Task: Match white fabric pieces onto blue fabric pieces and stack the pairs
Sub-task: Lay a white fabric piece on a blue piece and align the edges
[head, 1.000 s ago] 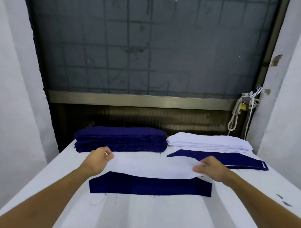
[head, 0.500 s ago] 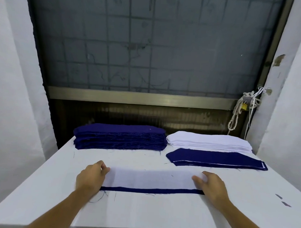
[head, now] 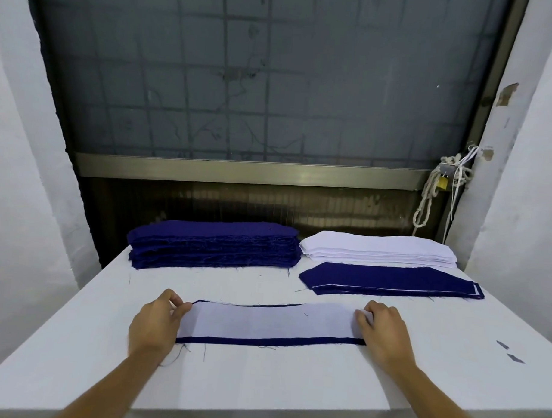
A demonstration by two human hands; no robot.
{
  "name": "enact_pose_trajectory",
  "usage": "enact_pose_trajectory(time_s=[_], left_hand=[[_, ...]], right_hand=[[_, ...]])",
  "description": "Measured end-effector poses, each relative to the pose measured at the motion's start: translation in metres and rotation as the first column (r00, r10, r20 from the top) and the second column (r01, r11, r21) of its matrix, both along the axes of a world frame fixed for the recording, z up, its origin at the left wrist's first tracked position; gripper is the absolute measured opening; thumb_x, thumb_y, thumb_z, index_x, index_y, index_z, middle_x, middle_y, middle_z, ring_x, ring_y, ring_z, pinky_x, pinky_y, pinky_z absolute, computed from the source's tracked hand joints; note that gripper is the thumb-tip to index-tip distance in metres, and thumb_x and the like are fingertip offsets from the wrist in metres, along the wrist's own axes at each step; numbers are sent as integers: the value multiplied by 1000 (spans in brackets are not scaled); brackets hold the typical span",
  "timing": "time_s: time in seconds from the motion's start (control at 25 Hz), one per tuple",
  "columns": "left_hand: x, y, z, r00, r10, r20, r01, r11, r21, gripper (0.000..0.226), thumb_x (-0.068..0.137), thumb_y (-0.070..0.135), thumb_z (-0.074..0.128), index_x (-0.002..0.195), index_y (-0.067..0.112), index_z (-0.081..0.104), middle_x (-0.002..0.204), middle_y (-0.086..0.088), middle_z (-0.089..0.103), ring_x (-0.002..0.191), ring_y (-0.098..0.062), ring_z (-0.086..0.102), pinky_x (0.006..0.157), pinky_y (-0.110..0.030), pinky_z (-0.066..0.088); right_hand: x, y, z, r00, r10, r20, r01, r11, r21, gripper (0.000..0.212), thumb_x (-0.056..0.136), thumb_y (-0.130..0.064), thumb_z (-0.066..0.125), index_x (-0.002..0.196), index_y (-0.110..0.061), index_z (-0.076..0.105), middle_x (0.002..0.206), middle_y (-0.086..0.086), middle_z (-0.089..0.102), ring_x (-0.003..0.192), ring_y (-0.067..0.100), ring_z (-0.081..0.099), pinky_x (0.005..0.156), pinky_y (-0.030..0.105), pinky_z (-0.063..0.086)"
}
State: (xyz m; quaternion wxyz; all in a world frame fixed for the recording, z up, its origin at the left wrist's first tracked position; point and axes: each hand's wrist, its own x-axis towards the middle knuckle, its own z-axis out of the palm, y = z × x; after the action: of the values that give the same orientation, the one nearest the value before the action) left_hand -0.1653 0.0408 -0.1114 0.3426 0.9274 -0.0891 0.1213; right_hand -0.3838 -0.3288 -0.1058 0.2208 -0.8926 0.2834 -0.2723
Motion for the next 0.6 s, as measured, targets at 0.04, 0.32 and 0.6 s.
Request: enact_pose_trajectory(time_s=[0.04,0.32,0.6], left_hand=[[0,0,1,1000,7,-4,-7,1000,-10,24,96,46,62,80,32,52,75,16,61,69,-9,58,57,-30,45],[-5,-1,3,999,38,26,-40,998,51,24,95,46,63,80,32,52,74,16,58,69,-10,57,55,-29,42],[-6,-6,4,997,39,72,-51,981,187,14,100,28,52,88,25,57,88,7,54,91,-18,50,61,-35,45]], right_hand=[[0,0,0,1000,-3,3,3,1000,-4,35,94,-20,53,62,-17,40,61,-3,46,66,17,45,56,32,35],[2,0,1,998,-30,-53,28,999,-36,18,91,-18,56,73,-18,52,74,-7,55,80,19,51,68,34,47],[5,-3,-2,988,-59,-140,35,985,-167,8,93,-18,52,93,-23,59,93,-8,56,93,15,49,76,30,45]])
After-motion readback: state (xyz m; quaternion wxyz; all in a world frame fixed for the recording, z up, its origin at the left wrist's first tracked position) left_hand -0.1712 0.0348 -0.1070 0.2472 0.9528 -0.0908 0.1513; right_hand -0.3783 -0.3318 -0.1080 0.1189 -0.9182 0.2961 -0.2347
